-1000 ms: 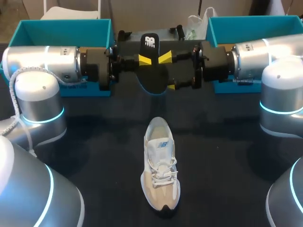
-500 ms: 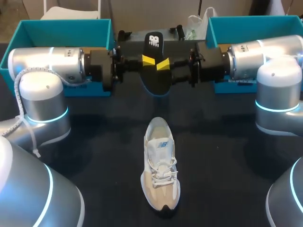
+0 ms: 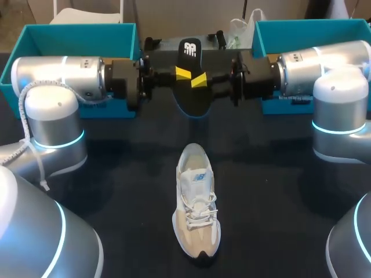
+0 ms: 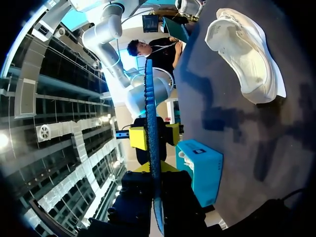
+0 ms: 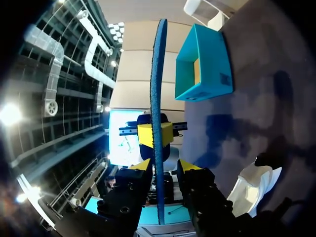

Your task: Take the shoe out of the shoebox, open the shoe tongue, remove and reinsert the insole, then place the shoe into the shoebox

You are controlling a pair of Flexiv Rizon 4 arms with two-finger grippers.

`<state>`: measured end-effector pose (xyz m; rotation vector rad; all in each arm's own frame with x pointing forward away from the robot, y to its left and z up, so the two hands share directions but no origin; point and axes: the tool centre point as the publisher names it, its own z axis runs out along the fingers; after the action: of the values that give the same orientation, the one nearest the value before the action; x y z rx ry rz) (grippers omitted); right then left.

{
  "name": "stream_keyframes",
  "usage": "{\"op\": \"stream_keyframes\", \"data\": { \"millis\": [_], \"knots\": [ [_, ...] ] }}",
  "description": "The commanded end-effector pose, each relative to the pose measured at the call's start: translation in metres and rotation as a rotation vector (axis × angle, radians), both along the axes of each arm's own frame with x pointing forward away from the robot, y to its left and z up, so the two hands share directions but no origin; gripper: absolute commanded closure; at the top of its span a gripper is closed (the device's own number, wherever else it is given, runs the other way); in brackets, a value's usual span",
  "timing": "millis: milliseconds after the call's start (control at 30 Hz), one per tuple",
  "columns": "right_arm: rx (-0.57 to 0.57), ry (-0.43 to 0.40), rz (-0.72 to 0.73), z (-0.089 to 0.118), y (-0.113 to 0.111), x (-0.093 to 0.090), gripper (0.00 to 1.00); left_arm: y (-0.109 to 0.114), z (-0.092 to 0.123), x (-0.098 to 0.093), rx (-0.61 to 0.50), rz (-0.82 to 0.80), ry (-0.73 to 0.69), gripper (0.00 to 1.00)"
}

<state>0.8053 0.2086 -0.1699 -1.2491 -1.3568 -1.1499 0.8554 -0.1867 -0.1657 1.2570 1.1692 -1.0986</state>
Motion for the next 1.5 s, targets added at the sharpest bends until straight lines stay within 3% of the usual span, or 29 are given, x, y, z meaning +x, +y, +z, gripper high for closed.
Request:
{"op": "stream_keyframes", "data": {
  "millis": [33,267,300,333,500,533,567,600,900,1033,1400,1500],
  "knots": [
    [-0.003,0.002,0.000,0.000,0.000,0.000,0.72,-0.002,-0.001,0.000,-0.001,0.001,-0.002,1.00],
    [-0.002,0.005,0.000,0.000,-0.001,0.000,0.77,-0.004,-0.002,0.001,0.005,0.001,-0.005,1.00],
    [-0.002,0.005,0.001,-0.001,-0.001,0.000,0.82,-0.005,-0.003,0.002,0.006,0.001,-0.005,1.00],
    [-0.002,0.005,0.001,-0.001,-0.001,0.000,0.99,-0.005,-0.003,0.002,0.007,0.002,-0.004,1.00],
    [-0.008,-0.003,0.003,0.000,-0.001,0.001,1.00,-0.005,-0.005,0.004,0.017,0.009,0.001,1.00],
    [-0.007,-0.005,0.003,0.000,-0.001,0.000,1.00,-0.004,-0.005,0.004,0.018,0.010,0.005,0.77],
    [-0.006,-0.006,0.002,-0.001,-0.002,0.000,1.00,-0.002,-0.004,0.002,0.019,0.007,0.009,0.26],
    [-0.002,-0.010,0.001,-0.001,-0.004,-0.001,1.00,-0.001,-0.004,0.001,0.028,0.001,0.009,0.00],
    [0.005,-0.074,0.004,-0.006,-0.019,-0.004,1.00,0.040,-0.006,-0.011,0.159,-0.007,0.167,0.00],
    [0.001,-0.136,0.017,-0.011,-0.023,0.001,1.00,0.056,-0.012,-0.028,0.379,0.082,0.220,0.00],
    [-0.020,-0.143,0.033,-0.014,-0.024,0.003,1.00,0.056,-0.012,-0.028,0.379,0.082,0.220,0.00],
    [-0.046,-0.147,0.032,-0.015,-0.020,0.004,1.00,0.055,-0.014,-0.038,0.375,0.150,0.362,0.00]
  ]
}}
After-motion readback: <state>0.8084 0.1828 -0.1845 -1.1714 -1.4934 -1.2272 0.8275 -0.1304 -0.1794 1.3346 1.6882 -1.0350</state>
